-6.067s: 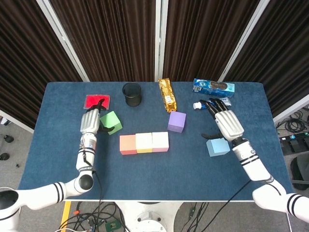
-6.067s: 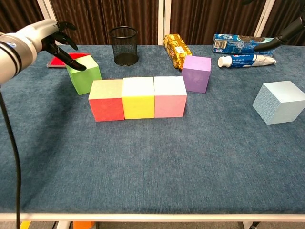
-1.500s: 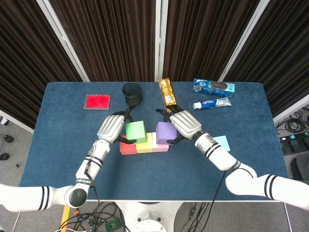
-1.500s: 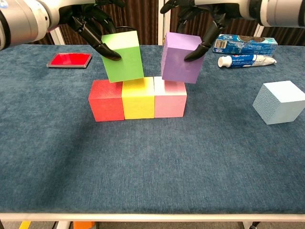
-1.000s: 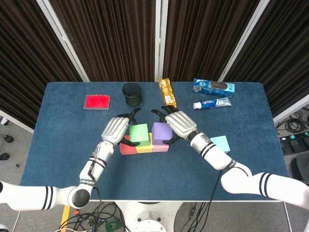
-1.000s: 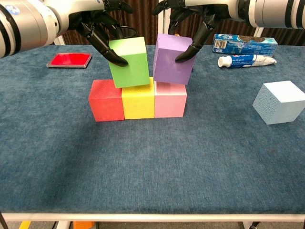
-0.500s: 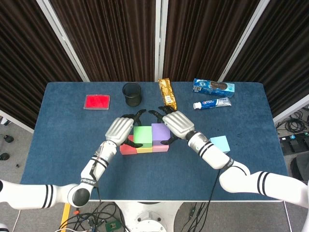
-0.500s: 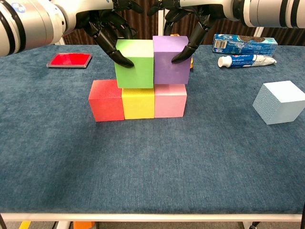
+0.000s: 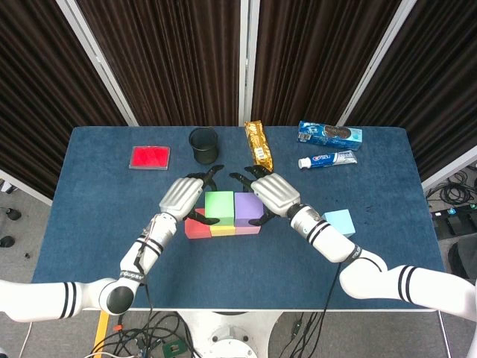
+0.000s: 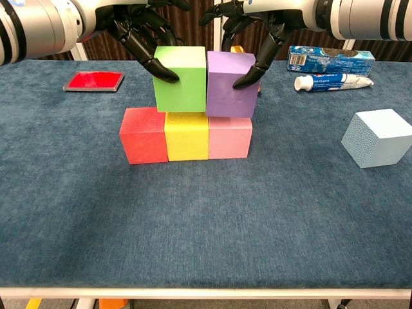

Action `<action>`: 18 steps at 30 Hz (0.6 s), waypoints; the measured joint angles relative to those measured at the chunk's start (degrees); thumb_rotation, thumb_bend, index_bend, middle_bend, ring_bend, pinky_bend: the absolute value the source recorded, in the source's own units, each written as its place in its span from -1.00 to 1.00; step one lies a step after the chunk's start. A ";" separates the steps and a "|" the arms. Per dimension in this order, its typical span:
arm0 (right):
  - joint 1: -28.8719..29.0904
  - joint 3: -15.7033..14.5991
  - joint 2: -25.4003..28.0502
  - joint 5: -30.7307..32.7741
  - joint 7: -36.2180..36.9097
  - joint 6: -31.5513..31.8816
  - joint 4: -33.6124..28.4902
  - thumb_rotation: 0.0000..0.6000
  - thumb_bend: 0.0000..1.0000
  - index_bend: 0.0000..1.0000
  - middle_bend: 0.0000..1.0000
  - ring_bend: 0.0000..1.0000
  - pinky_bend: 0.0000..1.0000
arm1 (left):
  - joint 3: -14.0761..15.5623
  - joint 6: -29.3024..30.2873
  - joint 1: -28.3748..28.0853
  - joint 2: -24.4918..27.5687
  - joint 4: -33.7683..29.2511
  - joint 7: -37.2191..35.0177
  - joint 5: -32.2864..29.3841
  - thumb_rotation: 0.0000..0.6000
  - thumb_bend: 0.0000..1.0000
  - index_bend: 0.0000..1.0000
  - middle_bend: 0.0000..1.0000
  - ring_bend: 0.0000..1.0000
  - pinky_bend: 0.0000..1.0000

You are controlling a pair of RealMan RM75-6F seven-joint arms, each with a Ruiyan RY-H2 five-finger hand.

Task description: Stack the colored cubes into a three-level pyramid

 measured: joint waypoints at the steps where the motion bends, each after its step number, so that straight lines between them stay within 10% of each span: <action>1: 0.05 -0.02 -0.03 -0.01 -0.05 0.05 0.04 1.00 -0.75 -1.00 -0.05 -0.93 -1.00 | -0.01 -0.14 0.01 0.09 -0.07 -0.20 0.02 1.00 -0.82 -0.95 0.08 -0.59 -0.55; 18: 0.51 -0.23 0.05 0.34 -0.28 0.20 -0.01 1.00 -0.75 -1.00 -0.05 -0.93 -1.00 | 0.51 -0.42 -0.16 -0.08 0.64 -1.60 0.78 1.00 -0.82 -0.95 0.07 -0.59 -0.57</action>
